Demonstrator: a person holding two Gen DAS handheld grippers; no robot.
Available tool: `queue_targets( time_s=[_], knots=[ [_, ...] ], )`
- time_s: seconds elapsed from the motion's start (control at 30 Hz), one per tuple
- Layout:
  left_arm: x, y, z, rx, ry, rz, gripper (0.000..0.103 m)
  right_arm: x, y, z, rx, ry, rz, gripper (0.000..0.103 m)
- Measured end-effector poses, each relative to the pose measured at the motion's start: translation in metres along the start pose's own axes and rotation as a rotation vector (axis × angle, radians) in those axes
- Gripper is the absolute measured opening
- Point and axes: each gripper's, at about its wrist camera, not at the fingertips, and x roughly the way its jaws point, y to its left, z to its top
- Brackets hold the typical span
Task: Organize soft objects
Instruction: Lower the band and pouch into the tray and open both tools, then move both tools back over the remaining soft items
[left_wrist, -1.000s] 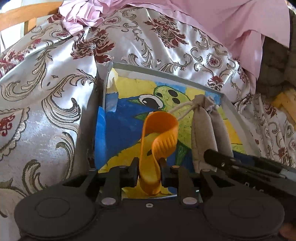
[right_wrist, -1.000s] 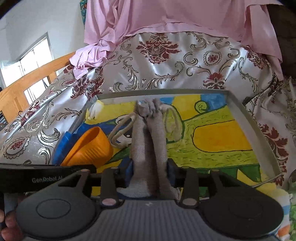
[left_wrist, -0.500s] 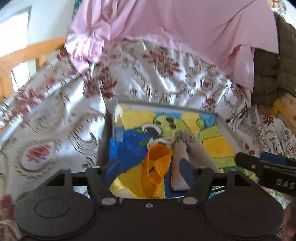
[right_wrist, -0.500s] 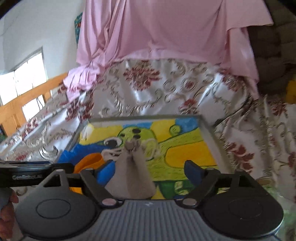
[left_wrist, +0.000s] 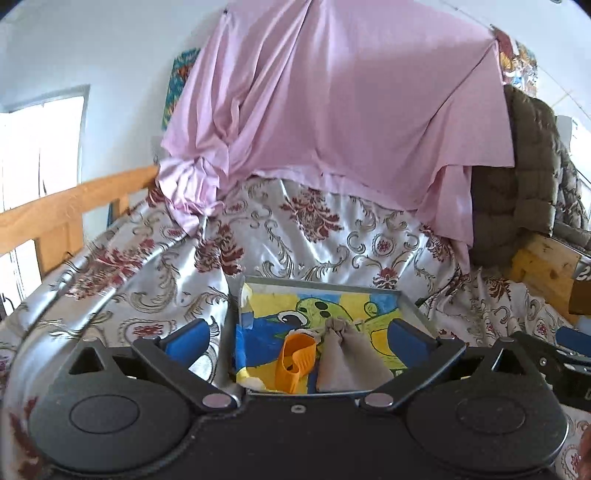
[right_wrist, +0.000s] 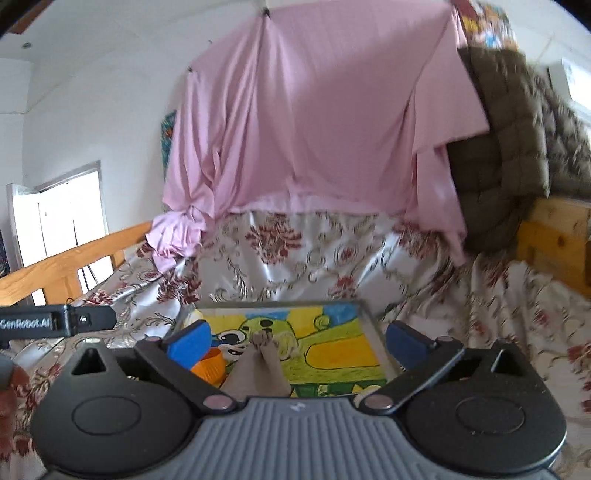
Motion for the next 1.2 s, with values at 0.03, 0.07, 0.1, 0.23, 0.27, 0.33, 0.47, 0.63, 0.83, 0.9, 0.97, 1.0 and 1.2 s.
queue_targets(
  time_s=[0.03, 0.07, 0.1, 0.23, 0.27, 0.33, 0.47, 0.63, 0.83, 0.9, 0.97, 1.0, 1.2],
  knots=[
    [-0.008, -0.001, -0.002, 0.001, -0.008, 0.005, 0.102, -0.010, 0.002, -0.002, -0.011, -0.013, 0.000, 0.103],
    [-0.016, -0.002, -0.006, -0.001, -0.014, 0.010, 0.102, -0.016, 0.004, -0.003, -0.019, -0.022, 0.001, 0.103],
    [-0.023, -0.002, -0.009, -0.003, -0.018, 0.014, 0.102, -0.024, 0.005, -0.005, -0.026, -0.031, 0.000, 0.103],
    [-0.052, -0.003, -0.025, 0.012, -0.024, 0.025, 0.102, -0.047, 0.007, -0.012, -0.036, -0.037, -0.002, 0.103],
    [-0.059, -0.004, -0.030, 0.021, -0.024, 0.027, 0.102, -0.052, 0.007, -0.014, -0.035, -0.035, -0.005, 0.103],
    [-0.073, -0.006, -0.038, 0.037, -0.024, 0.033, 0.102, -0.062, 0.006, -0.018, -0.028, -0.023, -0.003, 0.103],
    [-0.094, -0.011, -0.052, 0.051, -0.010, 0.028, 0.102, -0.079, 0.005, -0.029, -0.027, 0.015, -0.028, 0.103],
    [-0.112, -0.018, -0.075, 0.082, 0.031, 0.025, 0.102, -0.096, 0.003, -0.041, -0.019, 0.057, -0.054, 0.103],
    [-0.114, -0.021, -0.093, 0.084, 0.102, 0.034, 0.102, -0.109, 0.007, -0.058, -0.014, 0.112, -0.093, 0.103],
    [-0.113, -0.021, -0.096, 0.089, 0.120, 0.044, 0.102, -0.110, 0.007, -0.062, -0.012, 0.135, -0.101, 0.103],
    [-0.112, -0.020, -0.098, 0.089, 0.133, 0.059, 0.102, -0.111, 0.008, -0.066, -0.011, 0.155, -0.108, 0.103],
    [-0.112, -0.021, -0.098, 0.088, 0.139, 0.065, 0.102, -0.111, 0.009, -0.067, -0.010, 0.162, -0.113, 0.103],
    [-0.104, -0.019, -0.105, 0.086, 0.211, 0.100, 0.102, -0.102, 0.008, -0.078, 0.021, 0.266, -0.120, 0.103]
  ],
)
